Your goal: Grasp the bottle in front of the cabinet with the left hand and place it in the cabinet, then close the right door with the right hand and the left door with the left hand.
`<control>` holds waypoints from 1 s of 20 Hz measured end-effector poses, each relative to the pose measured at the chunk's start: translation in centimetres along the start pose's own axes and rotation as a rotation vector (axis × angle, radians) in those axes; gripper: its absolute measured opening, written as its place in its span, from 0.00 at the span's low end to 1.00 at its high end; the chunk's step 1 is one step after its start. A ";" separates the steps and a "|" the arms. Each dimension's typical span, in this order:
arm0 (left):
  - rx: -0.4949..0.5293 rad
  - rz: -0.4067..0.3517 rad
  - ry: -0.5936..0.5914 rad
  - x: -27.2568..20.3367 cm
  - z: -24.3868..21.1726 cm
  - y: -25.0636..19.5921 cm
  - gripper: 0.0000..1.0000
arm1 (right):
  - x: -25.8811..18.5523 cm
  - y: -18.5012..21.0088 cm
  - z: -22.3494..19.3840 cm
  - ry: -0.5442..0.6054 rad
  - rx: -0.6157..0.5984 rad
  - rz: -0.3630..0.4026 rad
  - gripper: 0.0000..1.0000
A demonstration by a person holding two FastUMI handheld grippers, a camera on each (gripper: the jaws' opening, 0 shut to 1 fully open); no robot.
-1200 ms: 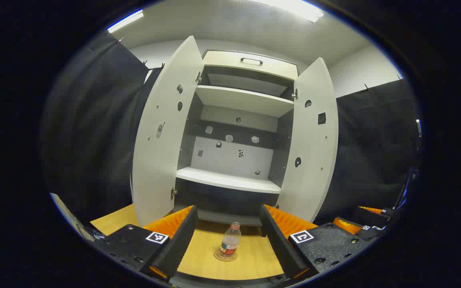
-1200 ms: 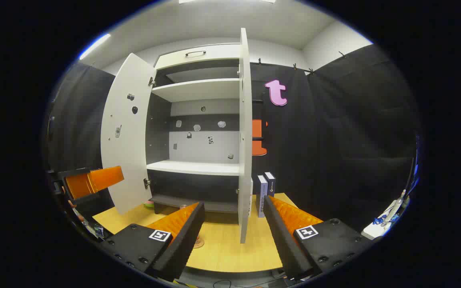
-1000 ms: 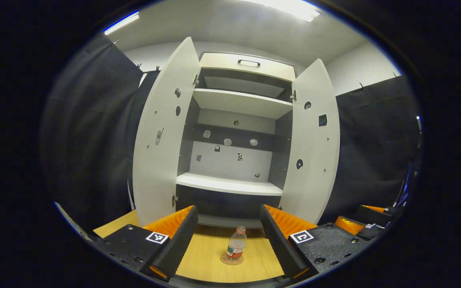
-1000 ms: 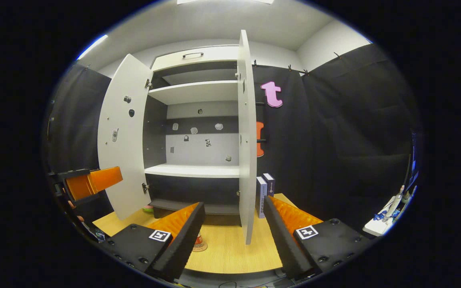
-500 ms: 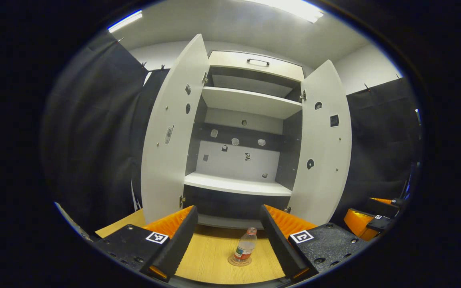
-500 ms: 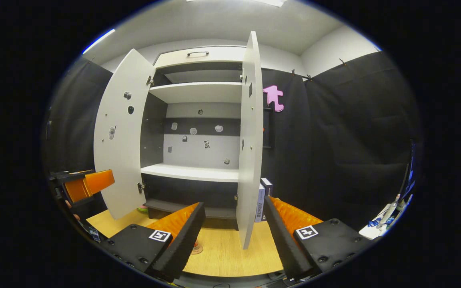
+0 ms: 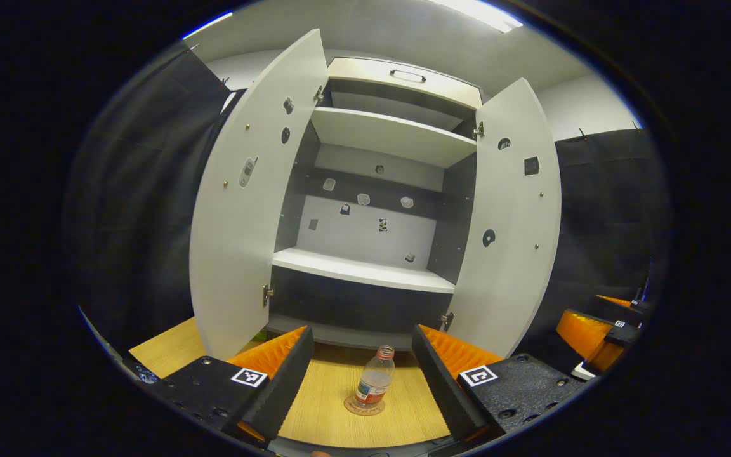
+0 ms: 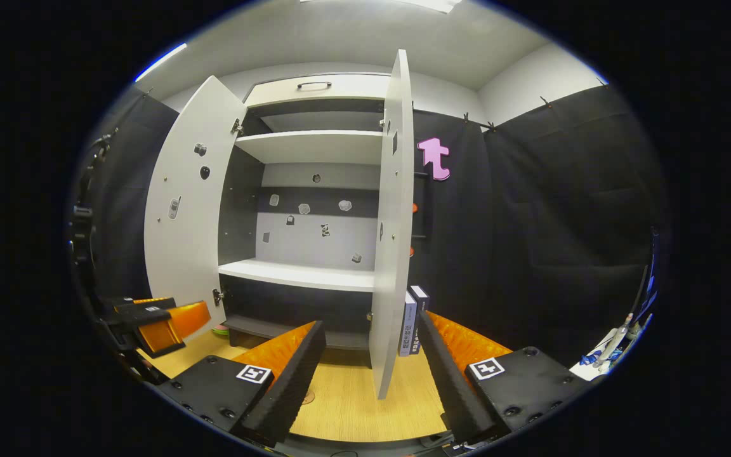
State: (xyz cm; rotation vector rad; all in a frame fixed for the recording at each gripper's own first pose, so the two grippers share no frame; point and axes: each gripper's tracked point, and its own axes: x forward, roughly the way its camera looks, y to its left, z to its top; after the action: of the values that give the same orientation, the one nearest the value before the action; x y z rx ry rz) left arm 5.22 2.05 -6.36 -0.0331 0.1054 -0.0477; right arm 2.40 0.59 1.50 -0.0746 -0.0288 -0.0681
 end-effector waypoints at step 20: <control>0.076 -0.077 0.274 14.5 -16.9 -1.8 0.96 | -0.7 -4.6 -1.1 0.051 -0.028 -0.117 0.92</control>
State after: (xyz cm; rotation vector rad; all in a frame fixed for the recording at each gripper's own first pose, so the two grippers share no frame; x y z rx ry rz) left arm 17.76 -1.00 -24.65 0.0461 0.3759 -0.1332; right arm 1.38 -4.06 0.68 -0.0996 0.0189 -0.1871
